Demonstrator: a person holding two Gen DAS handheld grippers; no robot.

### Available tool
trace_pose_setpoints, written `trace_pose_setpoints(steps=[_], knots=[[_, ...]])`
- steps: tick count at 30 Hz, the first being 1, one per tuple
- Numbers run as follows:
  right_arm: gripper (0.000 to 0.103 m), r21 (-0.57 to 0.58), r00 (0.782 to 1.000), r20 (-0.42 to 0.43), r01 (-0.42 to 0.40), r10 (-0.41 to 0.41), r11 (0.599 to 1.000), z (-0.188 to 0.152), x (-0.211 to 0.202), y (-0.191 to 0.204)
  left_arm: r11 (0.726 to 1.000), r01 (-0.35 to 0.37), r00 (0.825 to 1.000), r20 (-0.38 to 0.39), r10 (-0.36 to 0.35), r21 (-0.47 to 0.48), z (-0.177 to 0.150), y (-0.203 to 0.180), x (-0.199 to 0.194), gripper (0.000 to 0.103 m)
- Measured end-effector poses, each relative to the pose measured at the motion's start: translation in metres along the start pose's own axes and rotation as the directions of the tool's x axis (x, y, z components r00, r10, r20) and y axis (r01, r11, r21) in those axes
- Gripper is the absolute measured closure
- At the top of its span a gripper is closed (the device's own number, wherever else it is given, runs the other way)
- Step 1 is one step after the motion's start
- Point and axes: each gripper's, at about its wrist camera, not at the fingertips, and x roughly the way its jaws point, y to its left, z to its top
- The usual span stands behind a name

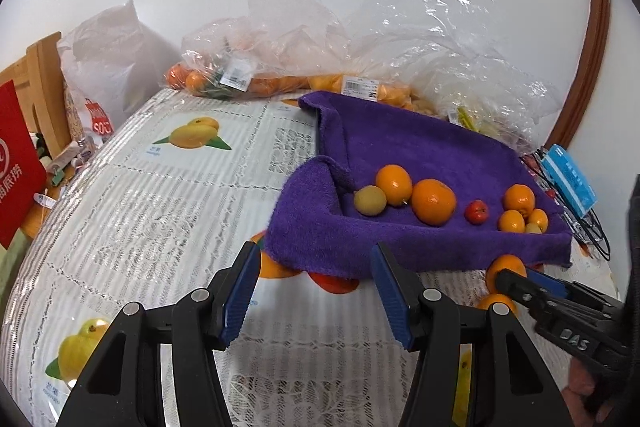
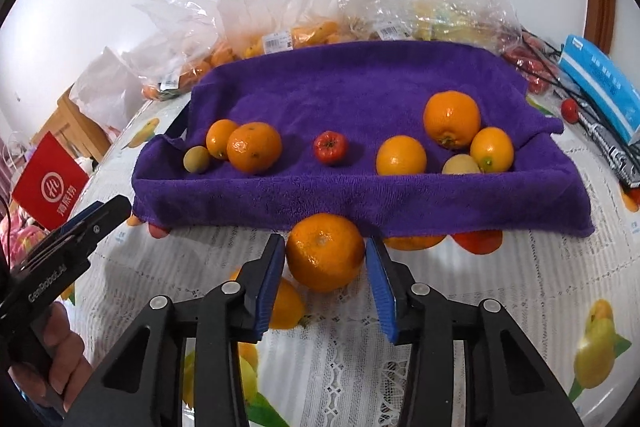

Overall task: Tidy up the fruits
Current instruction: 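Withdraw both tools and grasp a mandarin on the table with each tool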

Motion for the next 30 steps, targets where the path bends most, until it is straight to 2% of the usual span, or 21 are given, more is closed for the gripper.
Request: trace_pose_setpoints(steps=[5,9,12,16,21,24,28,30], knots=[[0.061,-0.009,0.999,-0.017,0.028,-0.028,1.000,-0.003,0.010,0.004,1.000,-0.015,1.000,0.014,0.015,0.018,-0.001,-0.003,-0.003,0.048],[0.062,-0.013,1.000,0.009,0.027,-0.027,1.000,-0.001,0.004,0.005,1.000,-0.004,1.000,-0.004,0.004,-0.009,0.000,0.003,0.001,0.048],[0.062,-0.007,0.998,0.055,0.026,-0.026,1.000,0.002,-0.013,0.000,0.999,0.020,0.999,-0.030,-0.021,-0.033,0.000,0.007,0.005,0.048],[0.062,0.011,0.992,0.108,0.063,-0.064,0.998,-0.004,-0.039,-0.019,0.997,0.072,0.997,-0.039,-0.074,-0.042,-0.001,0.006,0.004,0.048],[0.062,0.055,0.985,0.082,0.149,-0.153,0.987,-0.032,-0.059,-0.052,0.991,0.131,0.990,-0.054,-0.131,-0.006,-0.005,-0.005,0.003,0.048],[0.062,0.073,0.980,0.053,0.190,-0.194,0.979,-0.051,-0.067,-0.069,0.983,0.183,0.981,-0.068,-0.180,0.033,-0.008,-0.017,0.001,0.048],[0.062,0.069,0.972,0.048,0.226,-0.229,0.972,-0.071,-0.075,-0.082,0.942,0.326,0.941,-0.125,-0.316,0.076,-0.010,-0.043,0.001,0.048],[0.062,0.062,0.970,0.062,0.230,-0.234,0.971,-0.079,-0.076,-0.086,0.931,0.355,0.929,-0.140,-0.342,0.084,-0.012,-0.056,0.003,0.048]])
